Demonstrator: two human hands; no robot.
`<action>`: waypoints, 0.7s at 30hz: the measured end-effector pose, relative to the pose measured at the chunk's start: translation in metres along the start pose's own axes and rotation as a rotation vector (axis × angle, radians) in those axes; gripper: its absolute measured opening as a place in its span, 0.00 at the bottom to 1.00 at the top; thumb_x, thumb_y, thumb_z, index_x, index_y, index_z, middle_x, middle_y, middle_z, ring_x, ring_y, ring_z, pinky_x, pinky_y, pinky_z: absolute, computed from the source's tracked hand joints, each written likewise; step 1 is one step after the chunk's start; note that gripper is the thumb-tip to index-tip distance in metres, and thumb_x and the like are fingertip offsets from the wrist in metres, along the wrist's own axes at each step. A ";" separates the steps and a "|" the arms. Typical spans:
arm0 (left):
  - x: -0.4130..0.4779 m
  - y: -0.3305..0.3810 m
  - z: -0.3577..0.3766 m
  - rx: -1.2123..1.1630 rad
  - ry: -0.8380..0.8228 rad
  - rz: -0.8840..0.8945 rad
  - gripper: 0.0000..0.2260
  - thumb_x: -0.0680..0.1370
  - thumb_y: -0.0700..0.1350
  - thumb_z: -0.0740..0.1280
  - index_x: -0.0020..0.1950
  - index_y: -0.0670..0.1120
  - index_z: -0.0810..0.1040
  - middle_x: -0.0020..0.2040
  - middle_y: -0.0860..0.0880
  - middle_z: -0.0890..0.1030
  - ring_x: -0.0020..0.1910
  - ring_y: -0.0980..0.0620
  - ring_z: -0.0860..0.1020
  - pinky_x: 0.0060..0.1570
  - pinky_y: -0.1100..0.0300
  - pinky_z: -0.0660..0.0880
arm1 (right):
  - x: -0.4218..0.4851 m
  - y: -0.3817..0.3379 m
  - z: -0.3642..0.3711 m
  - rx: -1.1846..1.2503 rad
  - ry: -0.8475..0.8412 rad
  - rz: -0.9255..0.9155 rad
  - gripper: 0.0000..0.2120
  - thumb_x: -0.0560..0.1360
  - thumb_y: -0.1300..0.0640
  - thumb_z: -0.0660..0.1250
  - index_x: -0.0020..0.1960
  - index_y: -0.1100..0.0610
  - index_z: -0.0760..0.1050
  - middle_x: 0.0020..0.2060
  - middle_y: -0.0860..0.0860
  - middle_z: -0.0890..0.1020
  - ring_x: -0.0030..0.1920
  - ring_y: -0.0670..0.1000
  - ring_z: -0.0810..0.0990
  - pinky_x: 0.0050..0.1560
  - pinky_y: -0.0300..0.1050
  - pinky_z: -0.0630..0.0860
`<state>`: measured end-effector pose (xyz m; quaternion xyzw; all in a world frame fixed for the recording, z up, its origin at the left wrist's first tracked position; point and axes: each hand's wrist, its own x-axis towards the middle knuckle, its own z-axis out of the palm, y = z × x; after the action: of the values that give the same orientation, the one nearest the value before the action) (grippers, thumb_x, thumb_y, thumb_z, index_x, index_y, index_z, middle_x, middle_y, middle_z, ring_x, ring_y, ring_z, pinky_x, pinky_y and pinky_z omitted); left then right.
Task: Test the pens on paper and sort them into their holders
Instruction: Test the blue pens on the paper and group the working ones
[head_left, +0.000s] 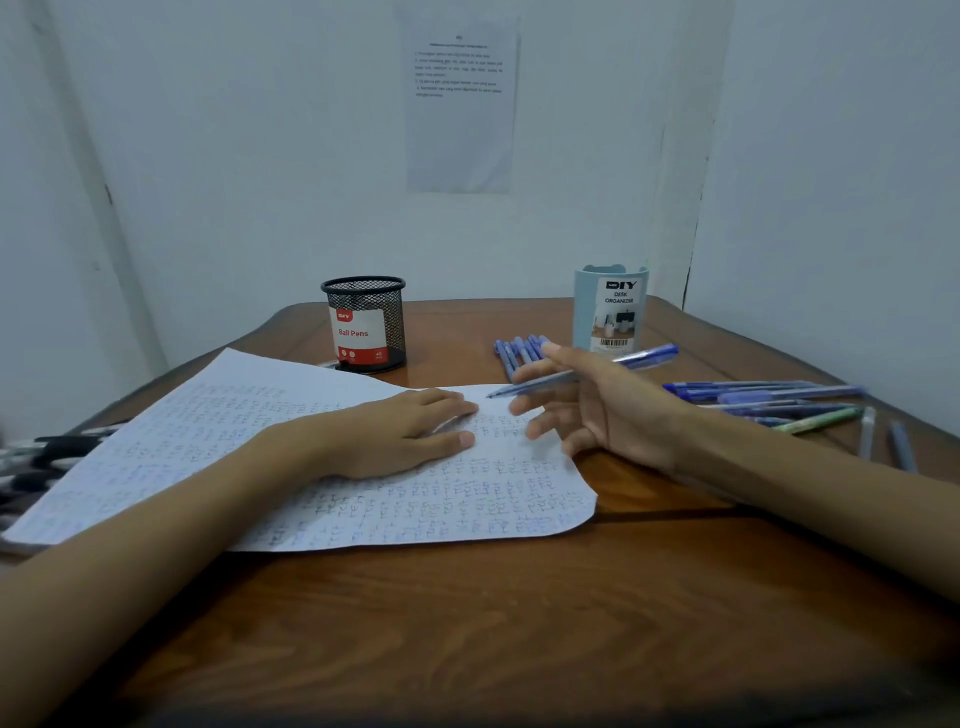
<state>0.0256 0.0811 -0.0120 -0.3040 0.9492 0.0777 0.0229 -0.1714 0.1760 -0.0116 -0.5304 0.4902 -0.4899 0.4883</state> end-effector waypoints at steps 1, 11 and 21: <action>0.000 0.000 0.000 0.000 -0.002 -0.001 0.24 0.80 0.58 0.50 0.76 0.54 0.54 0.76 0.55 0.55 0.73 0.57 0.56 0.67 0.63 0.52 | -0.001 0.001 0.002 -0.048 -0.035 -0.005 0.14 0.72 0.46 0.61 0.49 0.55 0.76 0.38 0.50 0.83 0.35 0.46 0.81 0.27 0.36 0.75; 0.001 -0.001 0.002 -0.011 0.006 0.010 0.25 0.79 0.59 0.49 0.76 0.54 0.54 0.76 0.55 0.55 0.73 0.57 0.55 0.67 0.63 0.52 | -0.008 -0.001 0.019 -0.417 0.049 -0.152 0.22 0.66 0.41 0.63 0.27 0.58 0.66 0.19 0.50 0.65 0.18 0.45 0.61 0.20 0.32 0.59; 0.002 -0.003 0.002 -0.001 0.018 0.008 0.25 0.79 0.59 0.49 0.76 0.55 0.54 0.76 0.55 0.55 0.73 0.57 0.56 0.67 0.63 0.52 | -0.001 0.006 0.013 -0.407 -0.008 -0.209 0.21 0.72 0.56 0.69 0.27 0.59 0.62 0.19 0.46 0.65 0.21 0.42 0.65 0.24 0.30 0.64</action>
<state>0.0262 0.0781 -0.0150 -0.3008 0.9506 0.0756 0.0138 -0.1584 0.1768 -0.0179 -0.6678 0.5193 -0.4268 0.3196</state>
